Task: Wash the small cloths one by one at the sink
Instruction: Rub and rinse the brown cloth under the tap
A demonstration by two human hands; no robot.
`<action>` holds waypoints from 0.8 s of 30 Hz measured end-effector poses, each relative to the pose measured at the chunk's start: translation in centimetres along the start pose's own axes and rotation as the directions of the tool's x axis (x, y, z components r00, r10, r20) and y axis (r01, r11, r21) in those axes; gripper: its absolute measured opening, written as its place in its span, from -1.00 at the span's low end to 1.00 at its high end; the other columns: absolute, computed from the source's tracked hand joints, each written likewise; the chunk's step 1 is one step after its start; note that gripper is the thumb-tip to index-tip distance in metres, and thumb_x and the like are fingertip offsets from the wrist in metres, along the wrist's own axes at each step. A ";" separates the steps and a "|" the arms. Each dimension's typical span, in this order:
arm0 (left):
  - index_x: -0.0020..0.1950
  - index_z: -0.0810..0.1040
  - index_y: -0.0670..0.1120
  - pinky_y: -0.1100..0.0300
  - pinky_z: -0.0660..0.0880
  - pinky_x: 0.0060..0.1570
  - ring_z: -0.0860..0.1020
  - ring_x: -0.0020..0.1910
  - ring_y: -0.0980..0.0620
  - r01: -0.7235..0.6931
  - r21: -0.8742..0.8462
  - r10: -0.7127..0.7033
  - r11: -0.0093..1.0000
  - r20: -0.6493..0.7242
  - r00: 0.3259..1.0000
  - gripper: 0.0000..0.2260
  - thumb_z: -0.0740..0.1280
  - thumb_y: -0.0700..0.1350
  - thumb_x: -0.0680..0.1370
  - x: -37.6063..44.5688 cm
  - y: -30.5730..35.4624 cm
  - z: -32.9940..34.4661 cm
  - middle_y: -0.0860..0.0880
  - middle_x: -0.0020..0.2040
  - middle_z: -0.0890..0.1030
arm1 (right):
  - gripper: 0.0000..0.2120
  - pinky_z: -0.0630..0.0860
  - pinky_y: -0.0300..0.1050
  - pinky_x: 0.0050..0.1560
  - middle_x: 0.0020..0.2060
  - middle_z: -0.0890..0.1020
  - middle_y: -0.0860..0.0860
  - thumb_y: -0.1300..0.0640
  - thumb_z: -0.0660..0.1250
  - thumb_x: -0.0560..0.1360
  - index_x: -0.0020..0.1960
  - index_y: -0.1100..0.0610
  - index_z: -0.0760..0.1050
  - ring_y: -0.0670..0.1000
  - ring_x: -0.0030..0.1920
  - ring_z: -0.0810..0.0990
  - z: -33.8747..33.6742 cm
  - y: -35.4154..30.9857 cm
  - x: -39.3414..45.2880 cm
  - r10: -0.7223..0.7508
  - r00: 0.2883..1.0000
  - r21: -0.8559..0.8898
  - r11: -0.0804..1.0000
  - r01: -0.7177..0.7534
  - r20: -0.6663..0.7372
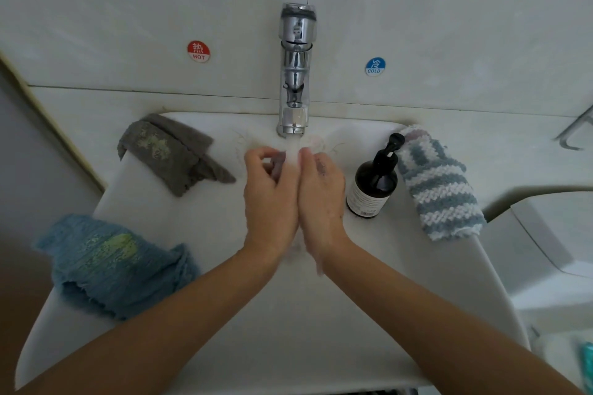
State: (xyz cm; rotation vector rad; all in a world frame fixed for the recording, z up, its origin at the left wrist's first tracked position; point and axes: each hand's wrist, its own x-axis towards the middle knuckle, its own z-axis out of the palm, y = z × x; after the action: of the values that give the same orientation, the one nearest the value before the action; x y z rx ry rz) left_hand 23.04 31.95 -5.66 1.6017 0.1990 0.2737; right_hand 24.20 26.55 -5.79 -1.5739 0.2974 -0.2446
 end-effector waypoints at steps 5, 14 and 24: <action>0.16 0.38 0.14 0.31 0.55 -0.03 0.55 -0.04 0.33 -0.053 0.008 0.053 0.999 -0.015 0.998 -0.79 0.33 0.01 0.57 -0.7 -0.4 0.5 0.15 0.05 0.55 | -0.78 0.59 0.17 0.09 -0.08 0.68 0.09 -0.04 0.21 0.63 -0.01 0.09 0.53 0.08 -0.03 0.68 -0.1 0.1 0.4 0.047 0.999 0.118 0.992 -0.044 -0.024; -0.08 0.51 0.03 0.17 0.53 -0.18 0.58 -0.21 0.17 -0.064 0.004 0.064 0.998 -0.099 0.993 -0.75 0.08 -0.06 0.68 0.5 -0.2 -0.1 0.06 -0.20 0.59 | -0.86 0.58 -0.17 -0.13 -0.25 0.64 -0.07 -0.02 0.34 0.56 -0.01 0.03 0.58 -0.15 -0.19 0.62 -0.6 -0.4 0.1 -0.108 0.986 0.036 0.994 0.104 0.128; 0.24 0.34 0.13 -0.04 0.53 0.10 0.56 0.04 0.13 -0.061 0.096 0.058 0.994 0.036 0.998 -0.74 0.11 0.18 0.61 0.5 -0.6 0.1 0.10 0.13 0.54 | -0.74 0.54 0.19 -0.19 -0.34 0.54 0.11 -0.02 0.32 0.54 -0.18 0.16 0.48 0.04 -0.30 0.49 -0.6 0.0 0.3 -0.084 0.996 -0.034 0.996 0.085 0.028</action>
State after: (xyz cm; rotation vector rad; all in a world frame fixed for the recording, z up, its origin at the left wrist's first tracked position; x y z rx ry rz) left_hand 23.56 32.04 -6.19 1.7090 0.1405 0.2868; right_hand 24.28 25.87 -5.81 -1.6255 0.2159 -0.2853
